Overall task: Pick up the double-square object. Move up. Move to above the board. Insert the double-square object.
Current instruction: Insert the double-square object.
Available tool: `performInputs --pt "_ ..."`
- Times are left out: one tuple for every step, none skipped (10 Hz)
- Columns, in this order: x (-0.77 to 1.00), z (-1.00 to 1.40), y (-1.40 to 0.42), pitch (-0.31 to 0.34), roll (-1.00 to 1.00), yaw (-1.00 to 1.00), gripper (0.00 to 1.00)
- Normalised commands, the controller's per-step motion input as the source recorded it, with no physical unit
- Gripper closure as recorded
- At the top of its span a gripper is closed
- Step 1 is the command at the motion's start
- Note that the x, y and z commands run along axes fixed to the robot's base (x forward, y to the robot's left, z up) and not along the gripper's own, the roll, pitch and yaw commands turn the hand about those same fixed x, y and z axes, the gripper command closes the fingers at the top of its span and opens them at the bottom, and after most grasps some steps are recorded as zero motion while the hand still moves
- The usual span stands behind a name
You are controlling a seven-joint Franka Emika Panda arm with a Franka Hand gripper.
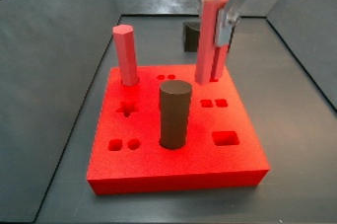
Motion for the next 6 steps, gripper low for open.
performInputs --pt "0.0 -0.45 0.0 -0.024 0.0 -1.0 1.0" --pt "0.0 -0.45 0.0 -0.027 0.0 -1.0 1.0" --pt "0.06 -0.03 0.05 0.0 0.0 -0.61 1.0" --pt "-0.09 0.0 0.0 0.0 0.0 -0.03 1.0" --pt "0.15 -0.15 0.0 0.0 0.0 -0.65 1.0" --pt "0.07 -0.23 0.01 0.0 0.0 -0.99 1.0"
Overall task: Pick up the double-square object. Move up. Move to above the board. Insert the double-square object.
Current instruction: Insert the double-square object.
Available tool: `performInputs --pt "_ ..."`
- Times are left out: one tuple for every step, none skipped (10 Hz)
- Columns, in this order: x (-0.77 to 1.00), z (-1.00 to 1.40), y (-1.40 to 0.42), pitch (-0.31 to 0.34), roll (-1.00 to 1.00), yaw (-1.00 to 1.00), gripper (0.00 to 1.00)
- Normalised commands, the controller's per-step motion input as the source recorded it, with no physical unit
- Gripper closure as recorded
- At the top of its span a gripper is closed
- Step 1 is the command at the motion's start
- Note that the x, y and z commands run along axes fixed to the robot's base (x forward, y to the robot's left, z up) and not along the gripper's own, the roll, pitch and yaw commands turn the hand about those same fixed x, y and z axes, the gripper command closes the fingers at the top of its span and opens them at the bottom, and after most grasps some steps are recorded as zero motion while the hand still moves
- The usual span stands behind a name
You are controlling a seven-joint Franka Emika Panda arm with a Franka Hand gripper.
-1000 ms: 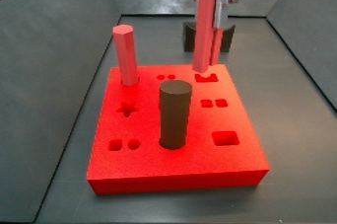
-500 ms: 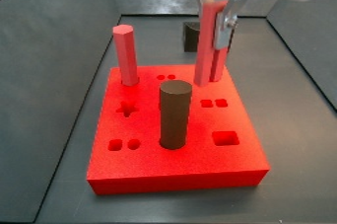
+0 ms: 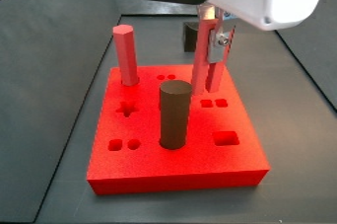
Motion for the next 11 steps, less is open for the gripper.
performInputs --pt "0.0 -0.31 0.0 0.0 0.0 -1.0 1.0" --pt "0.0 -0.3 0.0 0.0 0.0 -1.0 1.0" --pt "0.0 -0.27 0.0 -0.017 0.0 -1.0 1.0" --pt "0.05 -0.29 0.0 -0.094 0.0 -1.0 1.0" --pt "0.56 -0.17 0.29 -0.006 0.0 -0.67 1.0" --pt "0.0 0.0 0.0 0.0 0.0 -0.03 1.0" --pt "0.24 -0.13 0.0 0.0 0.0 0.0 1.0" --pt "0.5 -0.33 0.0 -0.033 0.0 0.0 1.0" --pt "0.73 -0.41 0.0 -0.007 0.0 0.06 1.0" --pt "0.7 -0.4 0.0 -0.004 0.03 0.08 1.0" --pt "0.15 -0.01 0.0 0.0 0.0 0.0 1.0"
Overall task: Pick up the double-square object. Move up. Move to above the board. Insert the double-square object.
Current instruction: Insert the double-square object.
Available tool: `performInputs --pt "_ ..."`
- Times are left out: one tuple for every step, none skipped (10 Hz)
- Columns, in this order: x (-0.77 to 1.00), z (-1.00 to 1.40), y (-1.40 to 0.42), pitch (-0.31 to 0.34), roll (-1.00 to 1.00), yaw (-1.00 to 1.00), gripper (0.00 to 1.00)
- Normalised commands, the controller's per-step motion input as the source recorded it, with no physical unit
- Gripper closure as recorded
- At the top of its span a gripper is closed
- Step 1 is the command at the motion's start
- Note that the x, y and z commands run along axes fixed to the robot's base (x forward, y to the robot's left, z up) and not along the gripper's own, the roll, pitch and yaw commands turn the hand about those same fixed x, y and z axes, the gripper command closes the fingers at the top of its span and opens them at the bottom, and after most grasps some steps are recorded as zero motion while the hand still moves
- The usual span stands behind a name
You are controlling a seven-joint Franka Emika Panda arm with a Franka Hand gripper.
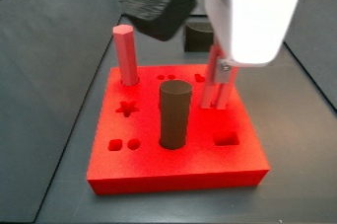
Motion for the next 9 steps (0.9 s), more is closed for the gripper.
performInputs --pt "-0.05 -0.21 0.07 0.0 0.03 0.06 1.0" --pt "-0.17 -0.47 0.27 0.0 0.14 0.25 1.0" --pt "-0.29 -0.53 0.35 0.0 0.22 0.3 1.0" --pt "-0.24 -0.39 0.22 0.0 0.14 0.23 1.0" --pt "-0.11 -0.27 0.0 -0.004 0.0 0.04 1.0" --pt "-0.21 -0.6 -0.13 -0.126 0.18 0.0 1.0" --pt "-0.29 -0.07 -0.08 -0.106 0.12 0.0 1.0" --pt "-0.05 0.0 0.0 -0.051 0.0 0.0 1.0" --pt "0.0 0.0 0.0 0.0 0.0 0.0 1.0"
